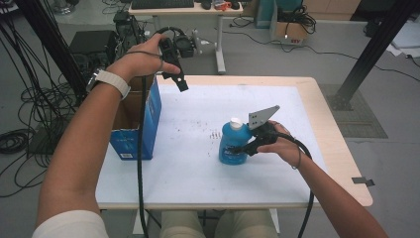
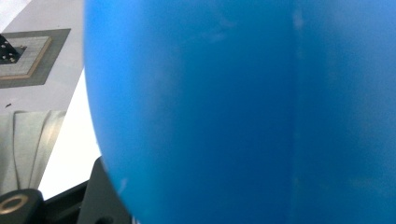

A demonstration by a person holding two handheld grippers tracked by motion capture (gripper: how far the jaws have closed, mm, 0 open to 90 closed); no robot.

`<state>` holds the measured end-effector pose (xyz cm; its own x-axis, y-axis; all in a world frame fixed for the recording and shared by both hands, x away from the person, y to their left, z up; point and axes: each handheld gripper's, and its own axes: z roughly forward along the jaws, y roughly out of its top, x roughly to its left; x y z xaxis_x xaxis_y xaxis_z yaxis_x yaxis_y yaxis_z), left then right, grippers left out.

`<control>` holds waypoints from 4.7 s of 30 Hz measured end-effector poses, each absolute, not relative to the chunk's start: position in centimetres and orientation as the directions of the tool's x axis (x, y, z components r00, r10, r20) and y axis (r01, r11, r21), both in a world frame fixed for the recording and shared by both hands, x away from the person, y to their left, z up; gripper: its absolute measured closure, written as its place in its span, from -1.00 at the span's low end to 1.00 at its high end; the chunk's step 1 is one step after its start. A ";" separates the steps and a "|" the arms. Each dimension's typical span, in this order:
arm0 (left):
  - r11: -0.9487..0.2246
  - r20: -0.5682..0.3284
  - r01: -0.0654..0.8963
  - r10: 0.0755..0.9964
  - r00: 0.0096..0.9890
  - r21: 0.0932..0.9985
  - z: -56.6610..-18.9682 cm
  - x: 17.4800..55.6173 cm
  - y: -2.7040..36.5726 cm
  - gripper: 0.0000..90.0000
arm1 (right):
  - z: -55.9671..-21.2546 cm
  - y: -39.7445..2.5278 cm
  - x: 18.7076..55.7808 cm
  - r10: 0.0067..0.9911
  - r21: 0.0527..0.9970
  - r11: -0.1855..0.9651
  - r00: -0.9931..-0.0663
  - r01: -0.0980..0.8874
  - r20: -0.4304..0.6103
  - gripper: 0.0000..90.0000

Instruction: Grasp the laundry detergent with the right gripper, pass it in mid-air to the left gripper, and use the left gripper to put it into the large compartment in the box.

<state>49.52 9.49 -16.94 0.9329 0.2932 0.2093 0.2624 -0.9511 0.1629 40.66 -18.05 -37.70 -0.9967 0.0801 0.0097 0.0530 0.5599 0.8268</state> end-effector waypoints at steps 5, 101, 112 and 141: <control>-0.948 0.220 0.274 0.306 0.926 0.163 -16.6 48.9 9.6 -0.77 | -37.6 -18.1 40.6 0.094 0.824 0.562 -0.995 0.075 0.027 -0.03; -0.983 0.177 0.002 0.035 0.984 0.184 -12.3 31.9 3.1 -0.82 | -25.6 -12.7 34.9 -0.107 0.801 0.596 -0.994 -0.054 0.012 -0.04; -0.982 0.164 0.001 0.033 0.986 0.188 -13.1 32.4 2.1 -0.82 | -25.7 -12.4 35.0 -0.106 0.797 0.603 -0.994 -0.041 0.028 -0.04; -0.982 0.156 0.018 0.048 0.987 0.186 -13.9 32.9 1.5 -0.81 | -26.1 -12.2 35.3 -0.091 0.784 0.618 -0.996 -0.059 -0.003 -0.04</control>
<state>32.88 1.48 -13.92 0.9866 0.0478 0.1561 0.0182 -0.9824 0.1859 35.27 -12.18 -26.14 -0.9959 -0.0910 -0.0027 -0.0586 0.6180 0.7840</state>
